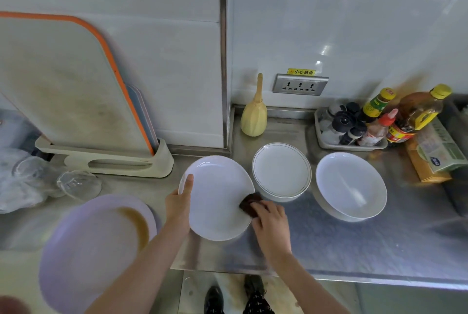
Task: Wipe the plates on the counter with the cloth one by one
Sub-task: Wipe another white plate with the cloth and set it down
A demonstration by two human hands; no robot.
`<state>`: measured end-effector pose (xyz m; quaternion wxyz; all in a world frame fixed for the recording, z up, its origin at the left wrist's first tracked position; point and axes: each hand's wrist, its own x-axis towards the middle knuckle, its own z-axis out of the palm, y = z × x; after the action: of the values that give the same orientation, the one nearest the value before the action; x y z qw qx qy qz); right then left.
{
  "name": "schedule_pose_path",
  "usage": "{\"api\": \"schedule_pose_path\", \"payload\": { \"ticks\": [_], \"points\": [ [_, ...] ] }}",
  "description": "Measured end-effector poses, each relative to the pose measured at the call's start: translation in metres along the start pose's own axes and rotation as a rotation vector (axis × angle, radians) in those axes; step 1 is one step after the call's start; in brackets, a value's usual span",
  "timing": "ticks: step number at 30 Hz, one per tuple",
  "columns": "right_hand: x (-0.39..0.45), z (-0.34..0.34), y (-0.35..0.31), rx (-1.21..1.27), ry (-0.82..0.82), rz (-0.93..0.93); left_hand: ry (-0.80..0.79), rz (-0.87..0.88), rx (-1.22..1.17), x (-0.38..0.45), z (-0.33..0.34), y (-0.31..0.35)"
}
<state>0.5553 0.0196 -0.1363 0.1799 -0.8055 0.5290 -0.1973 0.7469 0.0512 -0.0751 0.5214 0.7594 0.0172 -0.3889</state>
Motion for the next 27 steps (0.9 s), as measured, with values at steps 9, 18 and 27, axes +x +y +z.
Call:
{"api": "schedule_pose_path", "payload": {
  "ticks": [9,18,27],
  "points": [
    [0.023,-0.01,-0.035,1.053,-0.06,1.123,-0.008,-0.04,-0.141,0.021,0.003,-0.04],
    [0.043,0.016,-0.019,0.852,-0.11,1.019,0.001,0.046,0.258,0.046,-0.001,-0.048],
    [0.07,0.024,-0.024,0.392,-0.205,0.931,0.013,0.135,0.569,0.066,0.0,-0.037]
  ]
}}
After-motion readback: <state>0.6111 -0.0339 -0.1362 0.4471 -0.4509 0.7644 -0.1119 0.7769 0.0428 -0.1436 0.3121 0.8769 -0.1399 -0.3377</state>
